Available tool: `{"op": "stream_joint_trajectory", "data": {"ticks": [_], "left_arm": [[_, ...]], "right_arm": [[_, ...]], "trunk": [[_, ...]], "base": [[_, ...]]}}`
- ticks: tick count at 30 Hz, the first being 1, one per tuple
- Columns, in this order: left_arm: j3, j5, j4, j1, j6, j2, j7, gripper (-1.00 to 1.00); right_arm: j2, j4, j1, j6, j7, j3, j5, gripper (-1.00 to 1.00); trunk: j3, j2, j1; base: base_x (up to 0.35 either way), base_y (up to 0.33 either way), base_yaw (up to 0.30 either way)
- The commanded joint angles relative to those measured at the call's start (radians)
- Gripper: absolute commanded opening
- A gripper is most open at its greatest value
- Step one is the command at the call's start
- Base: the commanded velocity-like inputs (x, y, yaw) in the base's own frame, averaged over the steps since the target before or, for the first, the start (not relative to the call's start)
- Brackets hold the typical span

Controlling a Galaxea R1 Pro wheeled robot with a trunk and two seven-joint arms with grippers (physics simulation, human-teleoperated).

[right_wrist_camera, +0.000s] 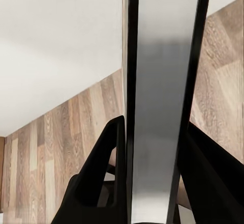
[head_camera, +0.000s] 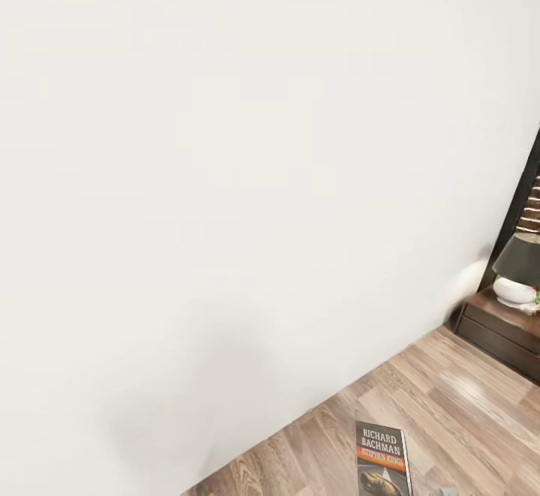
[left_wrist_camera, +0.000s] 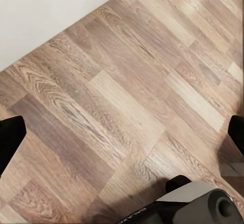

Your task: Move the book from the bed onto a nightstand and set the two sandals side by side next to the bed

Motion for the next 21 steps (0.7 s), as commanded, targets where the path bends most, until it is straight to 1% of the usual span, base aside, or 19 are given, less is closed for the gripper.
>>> {"op": "stream_joint_trajectory", "data": {"ticks": [1, 5, 21], "left_arm": [[-0.002, -0.003, 0.0, 0.0, -0.006, 0.0, 0.0, 1.0], [-0.002, -0.002, 0.0, 0.0, -0.007, 0.0, 0.0, 1.0], [-0.002, -0.003, 0.0, 0.0, -0.007, 0.0, 0.0, 1.0]], "right_arm": [[0.0, 0.0, -0.001, 0.002, 0.004, 0.005, -0.011, -1.0], [0.0, 0.0, -0.001, 0.002, 0.004, 0.006, -0.011, -1.0], [0.0, 0.0, -0.001, 0.002, 0.003, 0.007, -0.011, -1.0]], "trunk": [[-0.001, -0.001, 0.001], [-0.001, -0.001, 0.001], [-0.001, -0.001, 0.001]], "base": [[0.189, 0.0, -0.3], [0.08, 0.0, -0.3], [0.003, 0.0, -0.3]]}}
